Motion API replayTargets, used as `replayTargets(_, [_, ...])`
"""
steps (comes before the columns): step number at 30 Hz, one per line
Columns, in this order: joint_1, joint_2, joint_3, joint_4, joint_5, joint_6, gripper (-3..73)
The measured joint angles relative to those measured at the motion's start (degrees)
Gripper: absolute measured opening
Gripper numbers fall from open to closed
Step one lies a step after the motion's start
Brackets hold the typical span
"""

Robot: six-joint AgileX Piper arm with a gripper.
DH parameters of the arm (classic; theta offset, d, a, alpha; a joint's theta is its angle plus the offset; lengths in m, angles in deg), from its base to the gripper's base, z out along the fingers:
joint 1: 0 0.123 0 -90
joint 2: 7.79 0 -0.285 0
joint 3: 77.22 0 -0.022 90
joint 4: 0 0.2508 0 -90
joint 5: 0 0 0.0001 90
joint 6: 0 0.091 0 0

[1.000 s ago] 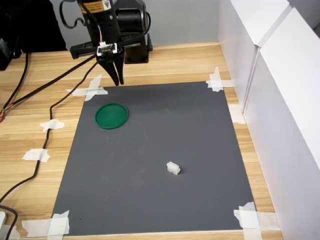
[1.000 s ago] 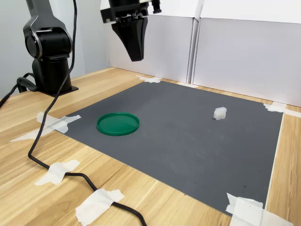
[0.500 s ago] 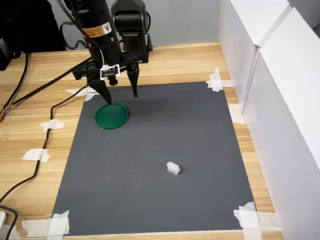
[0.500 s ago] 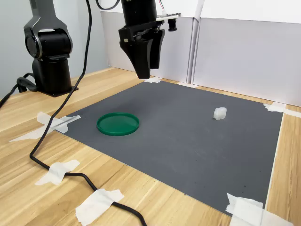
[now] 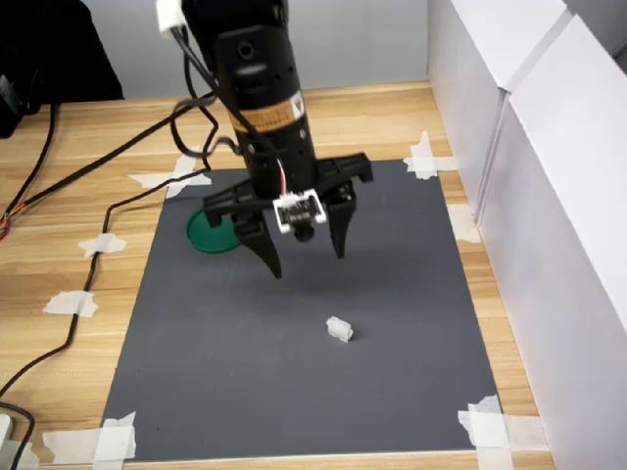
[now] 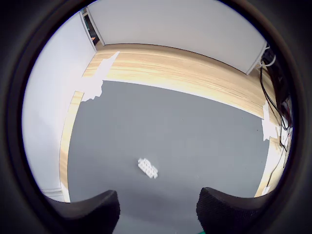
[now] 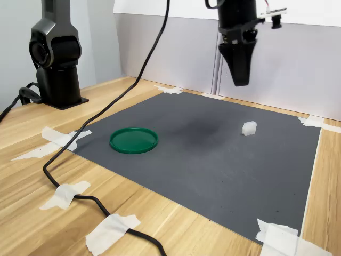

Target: Grasp a white terminal and put it on the green lid.

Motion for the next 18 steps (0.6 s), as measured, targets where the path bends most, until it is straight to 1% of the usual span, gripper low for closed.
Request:
replayTargets(8, [0.1,9.07,-3.82,1.05,-0.1,0.29,67.3])
replayTargets(11, [0.1,10.66,-3.99,2.42,-0.29,0.29,67.3])
replayTargets(15, [0.1,11.65,-4.06,5.33,-0.29,0.29,67.4])
replayTargets(18, [0.1,12.32,-4.11,5.67,-0.36,0.29,67.4])
